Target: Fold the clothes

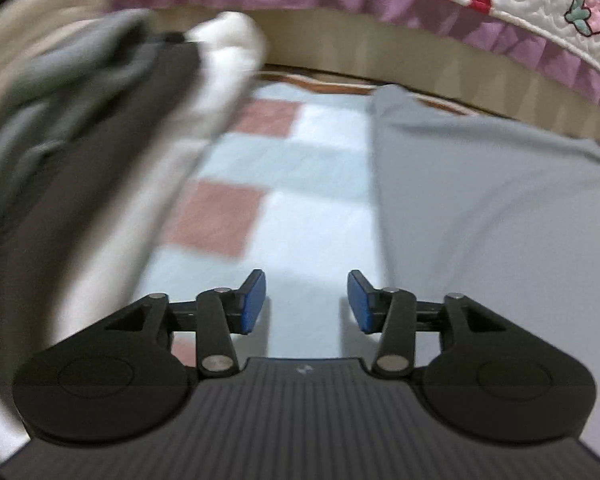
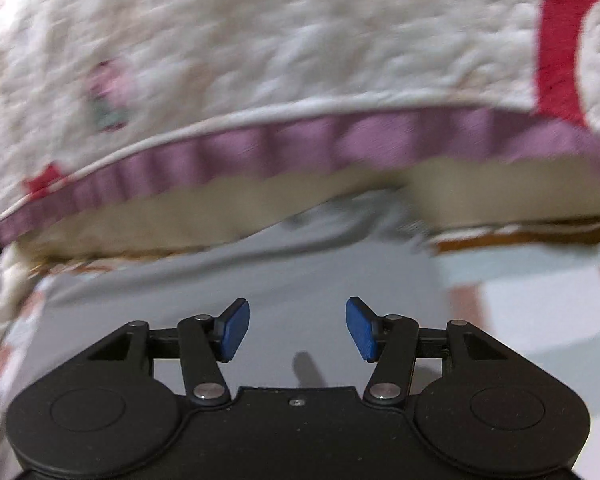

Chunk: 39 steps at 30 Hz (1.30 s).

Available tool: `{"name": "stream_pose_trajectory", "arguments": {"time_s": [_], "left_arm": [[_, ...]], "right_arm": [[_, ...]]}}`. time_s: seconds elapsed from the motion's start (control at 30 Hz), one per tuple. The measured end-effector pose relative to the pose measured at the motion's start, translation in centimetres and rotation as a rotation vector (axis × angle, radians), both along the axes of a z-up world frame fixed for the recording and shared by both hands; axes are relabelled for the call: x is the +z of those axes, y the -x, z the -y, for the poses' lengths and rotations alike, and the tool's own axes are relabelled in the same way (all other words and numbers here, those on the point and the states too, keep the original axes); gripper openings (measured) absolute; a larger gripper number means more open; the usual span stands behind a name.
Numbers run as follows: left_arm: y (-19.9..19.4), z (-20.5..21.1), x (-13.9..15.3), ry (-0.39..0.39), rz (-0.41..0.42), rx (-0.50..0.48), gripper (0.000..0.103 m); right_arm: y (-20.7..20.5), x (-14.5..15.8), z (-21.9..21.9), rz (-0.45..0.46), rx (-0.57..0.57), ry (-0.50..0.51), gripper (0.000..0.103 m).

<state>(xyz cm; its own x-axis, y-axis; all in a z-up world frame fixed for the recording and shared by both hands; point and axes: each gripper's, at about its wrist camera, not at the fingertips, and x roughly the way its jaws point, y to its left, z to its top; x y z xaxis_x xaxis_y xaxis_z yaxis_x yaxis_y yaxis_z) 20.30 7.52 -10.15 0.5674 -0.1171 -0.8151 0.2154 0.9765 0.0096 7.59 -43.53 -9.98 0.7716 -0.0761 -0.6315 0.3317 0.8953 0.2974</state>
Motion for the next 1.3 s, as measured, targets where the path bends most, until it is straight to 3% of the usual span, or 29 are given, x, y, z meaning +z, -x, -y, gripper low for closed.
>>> {"name": "stream_pose_trajectory", "arguments": {"time_s": [0.1, 0.2, 0.37, 0.53, 0.63, 0.7, 0.8, 0.93, 1.03, 1.1, 1.17, 1.23, 1.27, 1.3], "left_arm": [[3.6, -2.9, 0.7, 0.001, -0.01, 0.06, 0.052], [6.2, -5.6, 0.6, 0.064, -0.087, 0.101, 0.052], [10.8, -8.7, 0.6, 0.149, -0.146, 0.139, 0.054], [13.0, -11.9, 1.5, 0.089, -0.137, 0.223, 0.054], [13.4, -13.5, 3.9, 0.006, -0.1, 0.205, 0.054], [14.0, -14.3, 5.3, 0.059, -0.127, 0.17, 0.055], [14.7, -14.1, 4.9, 0.207, -0.295, 0.069, 0.059], [16.2, -11.3, 3.8, 0.214, -0.369, -0.009, 0.059], [16.2, -10.0, 2.3, 0.275, -0.416, 0.012, 0.065], [15.6, -9.1, 1.1, 0.253, -0.427, 0.058, 0.07], [14.9, -7.9, -0.3, 0.184, -0.434, 0.089, 0.07], [14.8, -7.9, -1.0, 0.169, -0.457, 0.11, 0.062], [14.6, -7.8, -0.7, 0.199, -0.427, 0.096, 0.032], [14.7, -7.7, -0.2, 0.23, -0.387, 0.079, 0.01]], "right_arm": [[-0.5, -0.3, -5.8, -0.029, 0.104, -0.052, 0.059], [-0.6, -0.2, -10.7, -0.071, 0.206, -0.082, 0.059], [0.6, 1.5, -18.6, -0.12, 0.429, -0.094, 0.059], [2.1, 2.1, -25.2, -0.135, 0.644, -0.082, 0.06], [2.9, 2.1, -28.3, -0.127, 0.702, -0.088, 0.06], [3.7, 2.3, -29.8, -0.131, 0.745, -0.131, 0.059], [5.1, 2.4, -32.0, -0.144, 0.821, -0.182, 0.059], [7.2, 2.1, -34.7, -0.196, 0.945, -0.125, 0.059], [8.7, 1.5, -35.7, -0.233, 0.999, -0.093, 0.059], [9.5, 1.1, -35.8, -0.25, 1.022, -0.098, 0.059], [10.0, 0.7, -35.7, -0.261, 1.041, -0.105, 0.059], [10.4, 0.2, -35.5, -0.271, 1.044, -0.116, 0.059], [10.5, -0.1, -35.4, -0.277, 1.045, -0.122, 0.059], [10.7, -0.3, -35.3, -0.279, 1.044, -0.131, 0.059]]}}
